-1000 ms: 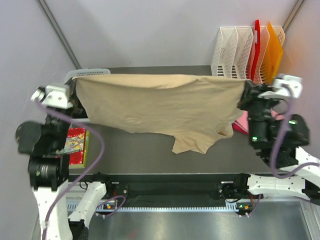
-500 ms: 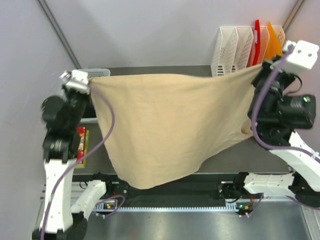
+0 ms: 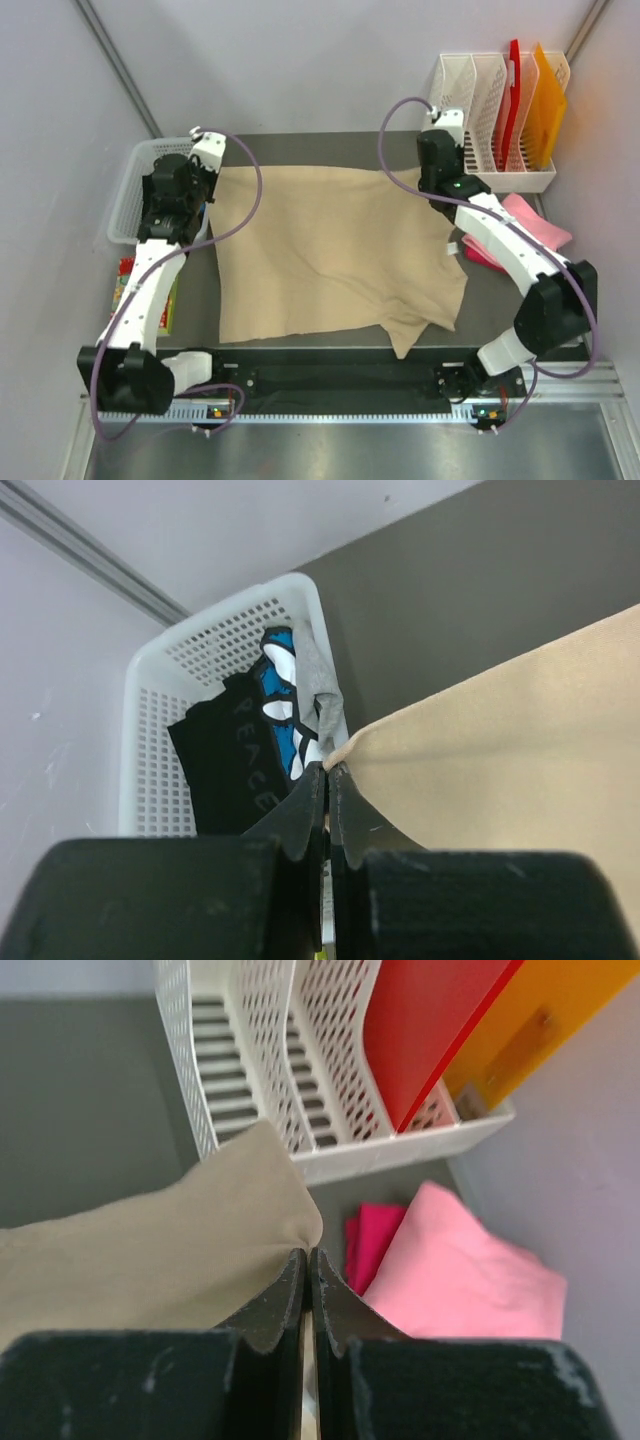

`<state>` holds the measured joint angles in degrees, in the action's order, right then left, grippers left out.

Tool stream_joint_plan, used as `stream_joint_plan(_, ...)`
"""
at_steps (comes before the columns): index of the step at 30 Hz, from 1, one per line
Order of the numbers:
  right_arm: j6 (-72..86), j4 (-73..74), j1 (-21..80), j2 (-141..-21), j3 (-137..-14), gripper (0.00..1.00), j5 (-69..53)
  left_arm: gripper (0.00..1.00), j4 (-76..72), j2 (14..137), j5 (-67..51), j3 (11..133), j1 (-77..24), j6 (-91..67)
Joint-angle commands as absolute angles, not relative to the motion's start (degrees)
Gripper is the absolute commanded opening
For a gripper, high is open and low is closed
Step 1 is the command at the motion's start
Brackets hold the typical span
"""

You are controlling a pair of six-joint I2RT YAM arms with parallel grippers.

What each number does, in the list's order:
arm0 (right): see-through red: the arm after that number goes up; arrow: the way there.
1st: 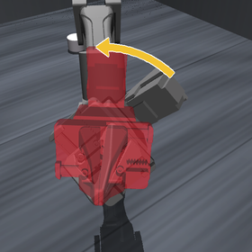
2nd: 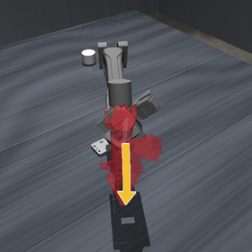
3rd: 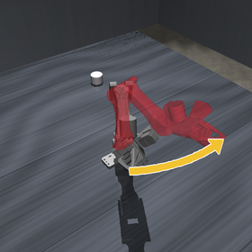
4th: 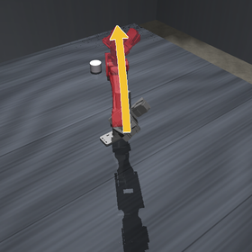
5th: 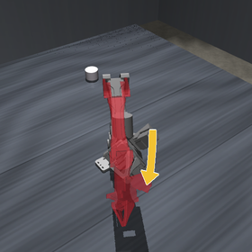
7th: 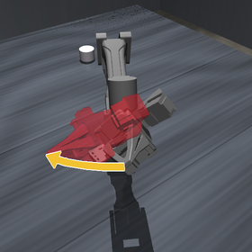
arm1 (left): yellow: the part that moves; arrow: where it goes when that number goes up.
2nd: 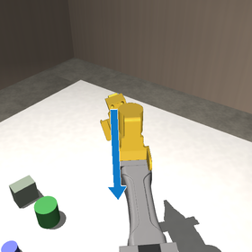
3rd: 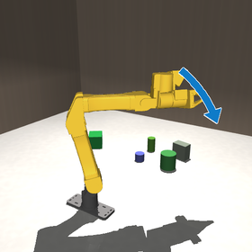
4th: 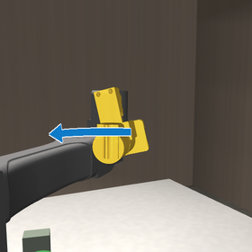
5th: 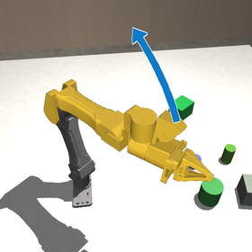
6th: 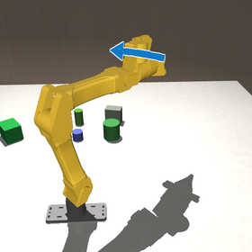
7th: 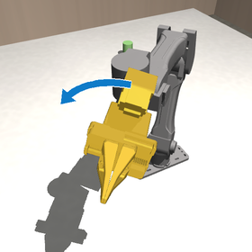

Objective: Fold and stack the t-shirts
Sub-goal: Flatten the tshirt out, then fold the tshirt

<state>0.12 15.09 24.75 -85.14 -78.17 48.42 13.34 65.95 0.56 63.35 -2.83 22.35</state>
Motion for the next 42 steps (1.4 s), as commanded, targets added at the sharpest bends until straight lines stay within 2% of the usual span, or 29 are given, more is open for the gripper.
stream_joint_plan(1,8.61,14.07,22.68,-86.30,-76.38,0.00,44.38,0.00,4.66,72.67,5.89,63.71,-2.64,25.14)
stream_joint_plan(8,9.41,11.78,21.27,-88.06,-73.13,0.00,43.60,0.00,3.78,83.92,8.79,68.11,-3.43,26.63)
stream_joint_plan(18,9.93,12.22,19.42,-91.05,-71.99,0.00,41.75,0.00,0.44,87.45,10.72,65.30,-4.04,27.95)
stream_joint_plan(33,15.55,12.57,21.00,-82.71,-58.37,0.00,42.98,0.00,-3.34,77.35,6.07,48.44,-4.04,32.61)
stream_joint_plan(38,19.07,15.02,22.50,-83.32,-55.64,0.00,43.59,0.00,-3.08,74.01,3.96,43.51,-4.04,33.66)
stream_joint_plan(39,19.51,15.99,23.37,-84.02,-55.20,0.02,44.20,0.00,-2.90,73.66,3.69,42.03,-4.04,33.92)
stream_joint_plan(42,22.57,17.48,24.87,-84.55,-53.35,0.18,44.39,0.00,-1.67,72.51,2.46,39.13,-4.04,34.71)
